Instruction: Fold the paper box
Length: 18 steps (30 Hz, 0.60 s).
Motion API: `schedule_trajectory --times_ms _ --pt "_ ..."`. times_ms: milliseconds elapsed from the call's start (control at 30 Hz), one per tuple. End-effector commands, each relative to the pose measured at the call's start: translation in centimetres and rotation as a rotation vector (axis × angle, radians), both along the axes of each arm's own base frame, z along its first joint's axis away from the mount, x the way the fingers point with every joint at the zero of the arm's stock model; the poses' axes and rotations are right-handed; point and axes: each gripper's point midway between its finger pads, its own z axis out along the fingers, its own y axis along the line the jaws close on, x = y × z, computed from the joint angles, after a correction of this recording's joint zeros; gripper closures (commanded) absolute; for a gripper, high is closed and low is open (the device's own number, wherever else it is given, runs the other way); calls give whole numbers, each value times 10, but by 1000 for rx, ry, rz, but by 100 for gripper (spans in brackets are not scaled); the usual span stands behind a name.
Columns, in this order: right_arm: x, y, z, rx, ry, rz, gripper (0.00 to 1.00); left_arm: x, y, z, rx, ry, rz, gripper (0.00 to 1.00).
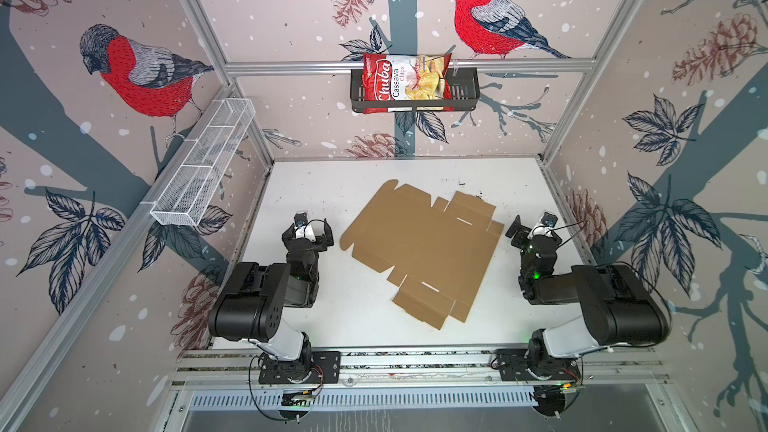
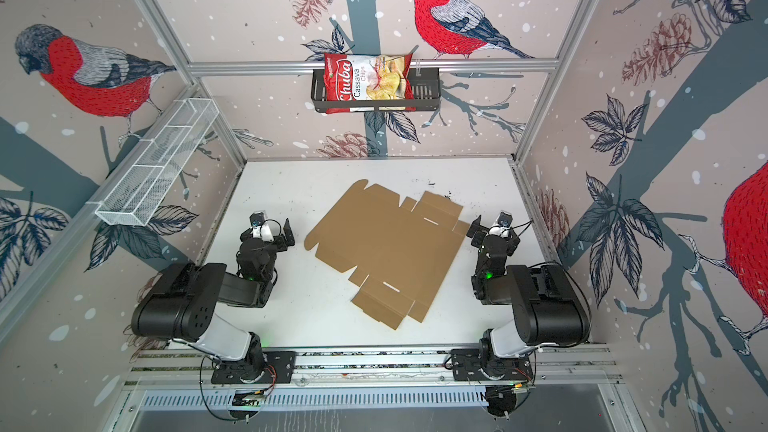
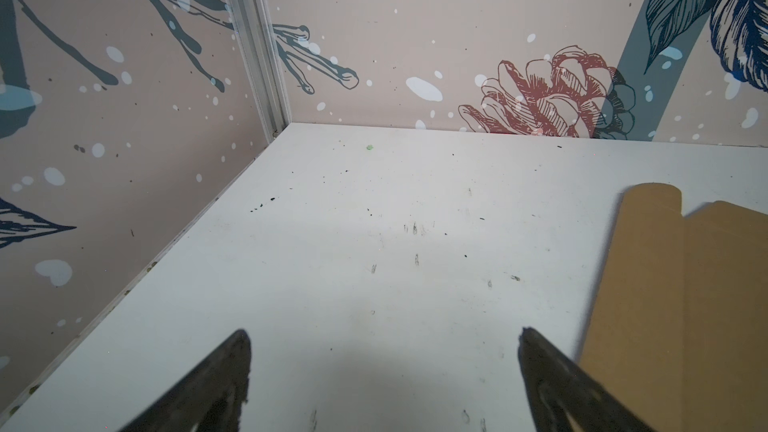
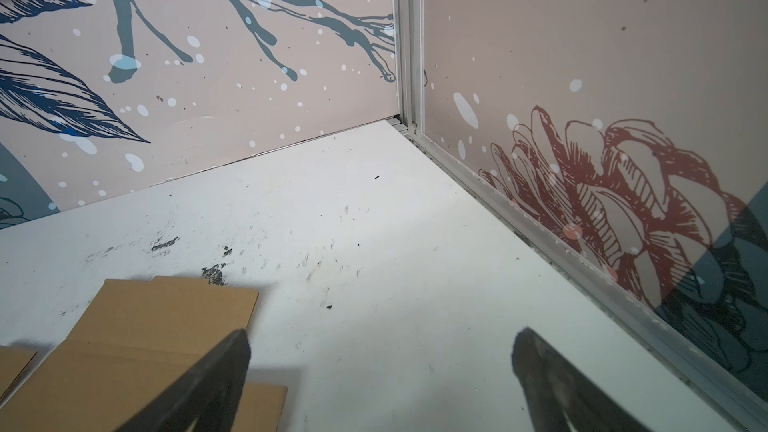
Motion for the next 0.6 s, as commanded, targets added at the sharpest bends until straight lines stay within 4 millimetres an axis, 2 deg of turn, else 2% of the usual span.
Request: schedule_trajectory --times_ms 0,567 --pt "2 0 10 -8 -37 0 0 3 0 16 8 -62 -8 2" --pt "2 0 10 -7 -39 3 0 4 0 15 3 -60 -11 2"
